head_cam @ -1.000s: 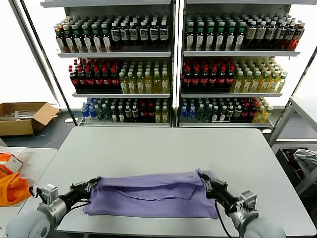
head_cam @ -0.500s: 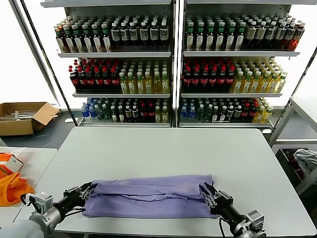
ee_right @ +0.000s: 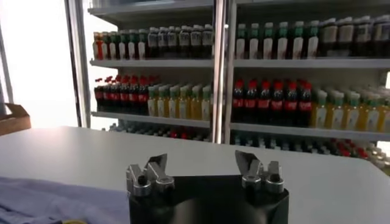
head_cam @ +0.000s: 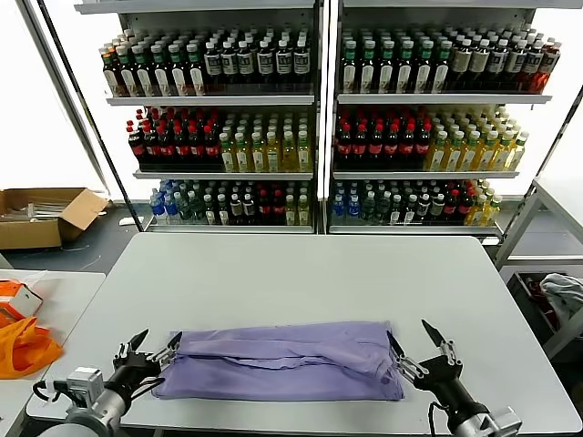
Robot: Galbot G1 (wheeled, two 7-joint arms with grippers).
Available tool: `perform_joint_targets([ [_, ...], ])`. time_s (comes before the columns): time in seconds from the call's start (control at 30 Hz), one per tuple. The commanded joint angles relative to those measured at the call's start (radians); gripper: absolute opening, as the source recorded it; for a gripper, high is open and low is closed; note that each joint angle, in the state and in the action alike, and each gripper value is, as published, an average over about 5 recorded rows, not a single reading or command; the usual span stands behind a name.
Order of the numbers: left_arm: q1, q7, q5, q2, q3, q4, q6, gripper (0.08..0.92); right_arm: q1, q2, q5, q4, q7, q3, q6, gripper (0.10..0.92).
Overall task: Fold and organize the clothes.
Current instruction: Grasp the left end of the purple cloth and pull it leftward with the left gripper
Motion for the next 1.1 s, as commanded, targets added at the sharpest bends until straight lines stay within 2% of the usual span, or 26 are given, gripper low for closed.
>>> perform_joint_targets([
  [0.03, 0.008, -0.230, -0.046, -0.096, 0.114, 0.044, 0.001, 0.787, -0.110, 0.022, -0.006, 0.017, 0.017, 0.061, 0.111, 0.819],
  [0.17, 0.015, -0.220, -0.081, -0.097, 0.121, 0.059, 0.026, 0.820, -0.098, 0.012, 0.027, 0.032, 0.023, 0.074, 0.093, 0.822],
  [0.33, 0.024, -0.189, -0.078, -0.095, 0.122, 0.069, 0.039, 0.801, -0.075, 0.006, 0.062, 0.052, 0.031, 0.082, 0.065, 0.823],
  [0.6, 0.028, -0.162, -0.074, -0.096, 0.123, 0.070, 0.041, 0.585, -0.048, 0.016, 0.145, 0.111, 0.041, 0.082, -0.004, 0.823],
  [0.87, 0.021, -0.143, -0.072, -0.088, 0.108, 0.072, 0.007, 0.351, -0.042, 0.018, 0.150, 0.126, 0.042, 0.075, -0.017, 0.823],
  [1.1, 0.010, -0.096, -0.044, -0.037, -0.018, 0.106, -0.047, 0.153, -0.037, 0.012, 0.154, 0.123, 0.043, 0.076, -0.021, 0.823],
])
